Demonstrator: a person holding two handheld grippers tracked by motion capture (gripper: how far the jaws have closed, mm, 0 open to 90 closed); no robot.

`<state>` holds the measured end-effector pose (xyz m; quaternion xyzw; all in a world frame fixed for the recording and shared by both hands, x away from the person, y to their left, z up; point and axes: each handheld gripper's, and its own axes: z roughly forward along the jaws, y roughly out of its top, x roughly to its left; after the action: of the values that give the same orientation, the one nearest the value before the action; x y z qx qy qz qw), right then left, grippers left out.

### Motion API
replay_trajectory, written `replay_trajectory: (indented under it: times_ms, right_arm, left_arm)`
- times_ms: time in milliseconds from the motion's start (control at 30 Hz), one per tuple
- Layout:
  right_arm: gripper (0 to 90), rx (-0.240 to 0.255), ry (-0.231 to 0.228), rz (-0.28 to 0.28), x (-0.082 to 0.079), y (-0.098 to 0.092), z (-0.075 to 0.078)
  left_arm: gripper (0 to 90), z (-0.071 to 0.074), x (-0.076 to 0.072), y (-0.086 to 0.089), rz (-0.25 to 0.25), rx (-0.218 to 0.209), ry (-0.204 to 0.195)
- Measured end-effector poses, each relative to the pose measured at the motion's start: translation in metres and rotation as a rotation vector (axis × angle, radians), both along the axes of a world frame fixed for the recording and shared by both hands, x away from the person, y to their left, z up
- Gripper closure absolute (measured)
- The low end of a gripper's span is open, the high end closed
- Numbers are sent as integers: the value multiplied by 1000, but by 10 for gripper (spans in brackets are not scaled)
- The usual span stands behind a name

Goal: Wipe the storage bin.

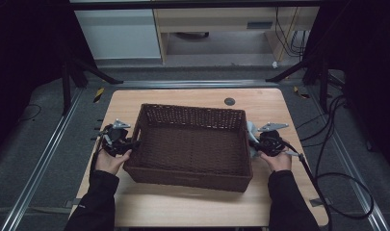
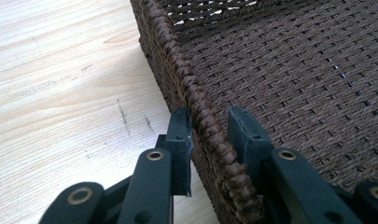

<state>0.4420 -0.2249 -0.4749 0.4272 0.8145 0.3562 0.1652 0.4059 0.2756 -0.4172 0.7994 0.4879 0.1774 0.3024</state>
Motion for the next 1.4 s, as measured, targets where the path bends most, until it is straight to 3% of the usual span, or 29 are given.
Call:
replay_trajectory:
  times_ms: [67,167,200,333,400,533,767,900,1067,1167,1267,1400]
  right_arm:
    - [823,-6,33,8,1,2,-7]
    - [822,-12,39,14,1,4,-7]
    - [822,-8,29,9,0,4,-4]
    - [822,42,-90,1,-9,-2,25]
    - [822,52,-128,5,-14,-3,37]
    - [823,42,-156,30,-21,1,47]
    - [823,-14,-96,32,-24,2,28]
    - [823,-35,-33,34,-26,4,10]
    - [822,-38,14,34,-23,7,-4]
    - [822,-34,17,37,-22,8,-4]
    - [822,-13,-37,29,-23,5,9]
    - [824,41,-153,13,-28,2,41]
  left_arm:
    - [660,0,-1,0,3,21,-22]
    - [610,2,-3,-2,13,48,-49]
    - [600,3,-4,-2,13,55,-48]
    - [562,5,-6,-1,6,40,-42]
    - [559,6,-9,-1,-4,41,-34]
    - [578,5,-14,-1,-11,51,-25]
    - [682,1,-15,-2,-12,48,-10]
    - [709,1,-16,-3,9,47,-13]
    - [718,1,-16,-3,20,44,-14]
    - [720,1,-15,-3,23,38,-13]
    - [720,1,-13,-2,26,35,-13]
    - [721,1,-8,-2,32,35,-16]
